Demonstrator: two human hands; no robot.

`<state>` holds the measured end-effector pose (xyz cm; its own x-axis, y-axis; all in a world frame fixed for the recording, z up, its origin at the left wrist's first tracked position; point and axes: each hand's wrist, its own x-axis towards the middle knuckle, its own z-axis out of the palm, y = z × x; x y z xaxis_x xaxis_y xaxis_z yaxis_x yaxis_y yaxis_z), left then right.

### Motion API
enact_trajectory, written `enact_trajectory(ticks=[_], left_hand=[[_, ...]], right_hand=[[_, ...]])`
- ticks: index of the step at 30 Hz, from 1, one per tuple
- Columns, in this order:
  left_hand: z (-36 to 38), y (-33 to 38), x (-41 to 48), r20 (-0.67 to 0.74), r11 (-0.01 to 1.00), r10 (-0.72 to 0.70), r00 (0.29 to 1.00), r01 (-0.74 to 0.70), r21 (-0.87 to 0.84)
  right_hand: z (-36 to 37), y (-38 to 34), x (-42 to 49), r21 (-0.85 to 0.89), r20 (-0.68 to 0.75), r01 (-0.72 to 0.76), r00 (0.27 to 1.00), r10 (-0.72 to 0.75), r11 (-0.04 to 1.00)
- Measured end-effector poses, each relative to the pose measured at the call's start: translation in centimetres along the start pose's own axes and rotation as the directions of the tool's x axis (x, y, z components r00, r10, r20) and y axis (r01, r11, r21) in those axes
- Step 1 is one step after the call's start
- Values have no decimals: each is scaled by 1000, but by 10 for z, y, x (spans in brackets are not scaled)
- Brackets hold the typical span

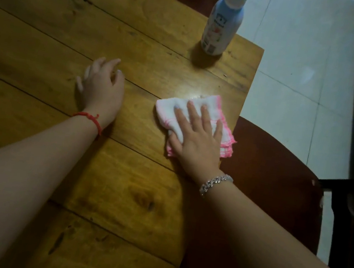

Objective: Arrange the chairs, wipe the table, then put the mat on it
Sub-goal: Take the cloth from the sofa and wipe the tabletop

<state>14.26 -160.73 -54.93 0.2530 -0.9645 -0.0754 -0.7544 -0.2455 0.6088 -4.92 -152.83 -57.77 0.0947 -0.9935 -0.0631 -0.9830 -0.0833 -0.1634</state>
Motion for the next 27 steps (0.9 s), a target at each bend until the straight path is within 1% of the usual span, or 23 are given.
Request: enact_trajectory(ticks=[3,7,9,11,14,16,19,22,27], left_hand=[[8,9,16,-4,1000,10,1000,-10,-10],[17,19,38,-27,1000,0,1000,0,-16],[19,22,48,-46,1000,-8,999,7,-25],[17,24,58,-65,999,-30,997,27,-43],[6,23,71,-98,995,-69,993,61,-81],[-5,20,78,-128,994,-80,989,70,-86],[-29,4,90,-188,991,-106,977,88,-101],[-54,-21,102,-235,984,-119,965,82,-160],[-90,-62,110,-296,964,-218,930,158,-214]], right_hand=[[-8,22,30,20,17,-47,999,47,999],[-19,46,74,49,37,-68,997,66,997],[-22,48,88,79,49,-35,998,32,996],[-23,40,97,84,63,50,996,-55,995],[-19,9,106,99,87,221,969,-229,970],[-16,-17,118,116,100,268,955,-279,957],[-11,-60,144,147,84,232,966,-246,961],[-4,-100,172,157,79,203,973,-217,967],[7,-163,216,172,60,237,966,-251,956]])
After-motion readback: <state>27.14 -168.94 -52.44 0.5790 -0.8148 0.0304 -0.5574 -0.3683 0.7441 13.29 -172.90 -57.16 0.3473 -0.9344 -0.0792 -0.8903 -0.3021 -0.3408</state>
